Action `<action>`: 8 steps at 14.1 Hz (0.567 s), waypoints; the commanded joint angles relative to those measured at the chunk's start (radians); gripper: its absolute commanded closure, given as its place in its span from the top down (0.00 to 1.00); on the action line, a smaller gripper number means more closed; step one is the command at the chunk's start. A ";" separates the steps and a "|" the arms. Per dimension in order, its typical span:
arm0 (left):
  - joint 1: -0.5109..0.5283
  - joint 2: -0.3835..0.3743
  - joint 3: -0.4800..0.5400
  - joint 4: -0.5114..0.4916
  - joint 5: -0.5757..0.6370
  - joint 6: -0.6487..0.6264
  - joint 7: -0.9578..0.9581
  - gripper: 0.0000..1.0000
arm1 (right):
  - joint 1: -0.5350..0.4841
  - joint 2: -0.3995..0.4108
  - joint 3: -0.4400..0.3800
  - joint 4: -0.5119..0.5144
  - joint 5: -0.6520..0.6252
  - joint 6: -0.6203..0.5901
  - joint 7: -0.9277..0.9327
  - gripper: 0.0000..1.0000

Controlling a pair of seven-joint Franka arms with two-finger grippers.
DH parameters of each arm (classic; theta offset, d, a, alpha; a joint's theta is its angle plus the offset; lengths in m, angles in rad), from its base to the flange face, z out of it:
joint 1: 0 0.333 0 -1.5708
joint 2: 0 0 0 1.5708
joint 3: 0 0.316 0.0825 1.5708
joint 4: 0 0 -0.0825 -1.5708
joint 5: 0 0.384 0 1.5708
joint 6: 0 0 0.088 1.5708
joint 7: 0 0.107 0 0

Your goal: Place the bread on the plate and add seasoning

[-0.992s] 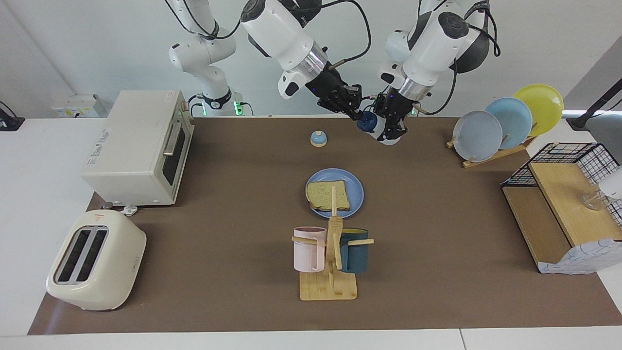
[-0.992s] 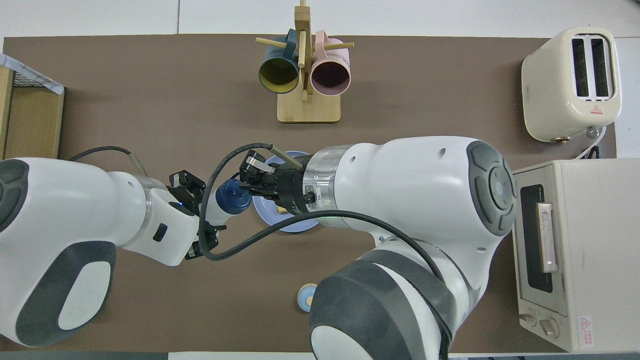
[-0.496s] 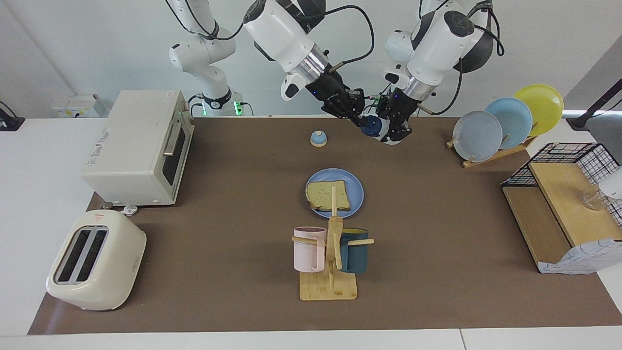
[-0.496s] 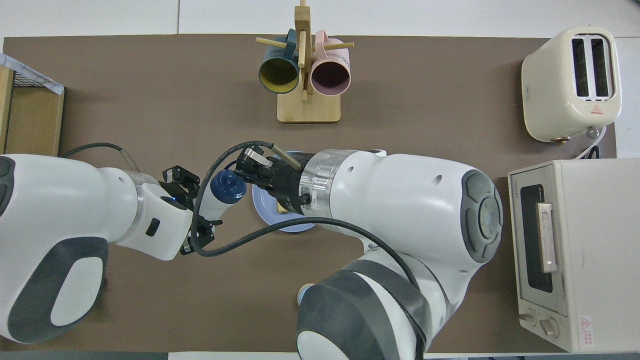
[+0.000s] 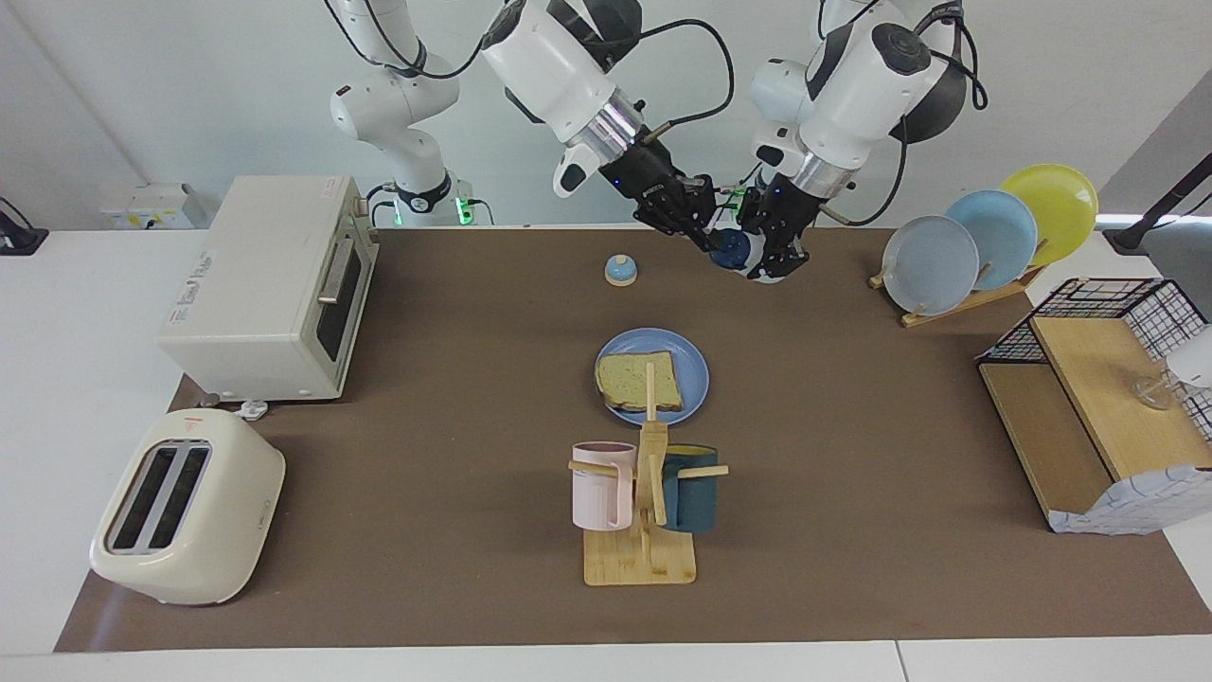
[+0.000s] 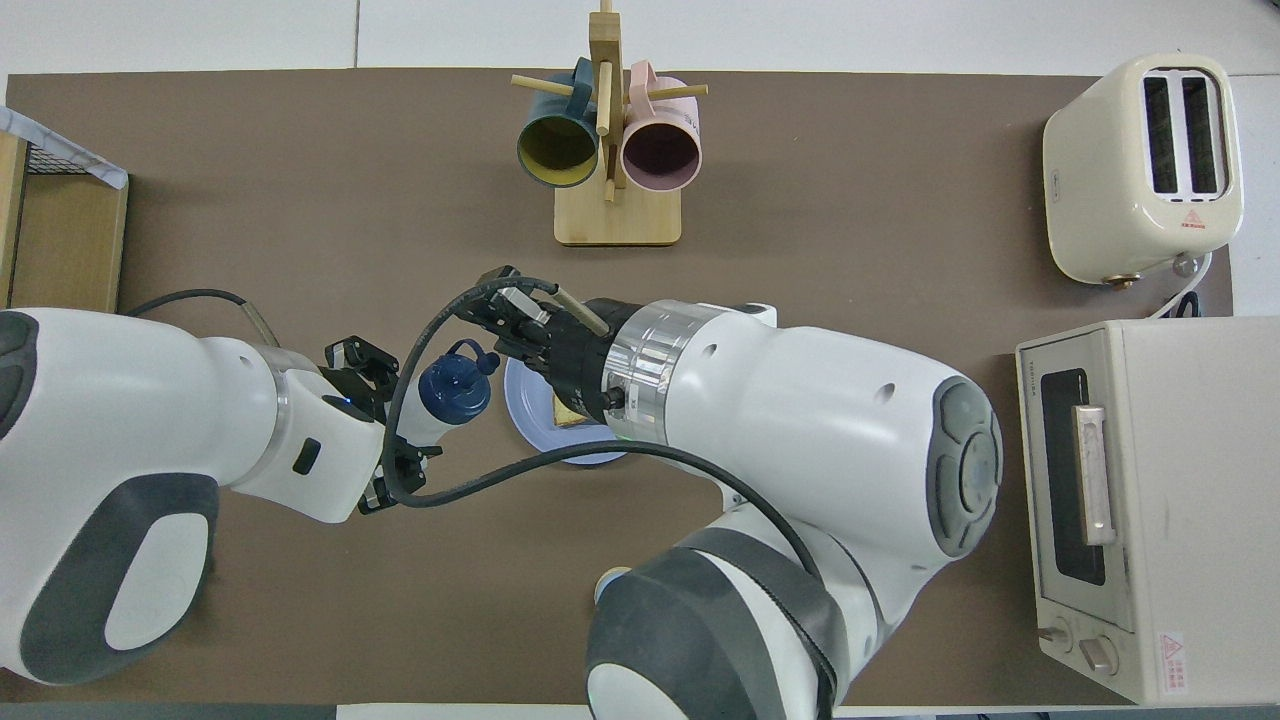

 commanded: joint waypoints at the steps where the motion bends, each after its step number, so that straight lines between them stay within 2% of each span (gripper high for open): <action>1: -0.011 -0.029 -0.005 -0.034 0.012 -0.017 0.014 0.00 | -0.014 -0.004 0.003 0.012 0.023 0.021 0.014 0.53; 2: -0.011 -0.027 -0.005 -0.034 0.012 -0.017 0.014 0.00 | -0.014 -0.004 0.003 0.012 0.023 0.021 0.014 0.52; 4: -0.011 -0.027 -0.003 -0.034 0.014 -0.018 0.014 0.00 | -0.013 -0.005 0.003 0.009 0.023 0.020 0.010 0.43; 6: -0.011 -0.027 -0.003 -0.034 0.012 -0.018 0.014 0.00 | -0.011 -0.025 0.003 -0.027 0.020 0.001 -0.062 0.42; 8: -0.011 -0.027 -0.003 -0.034 0.012 -0.015 0.011 0.00 | -0.020 -0.036 -0.002 -0.025 0.010 -0.111 -0.142 0.42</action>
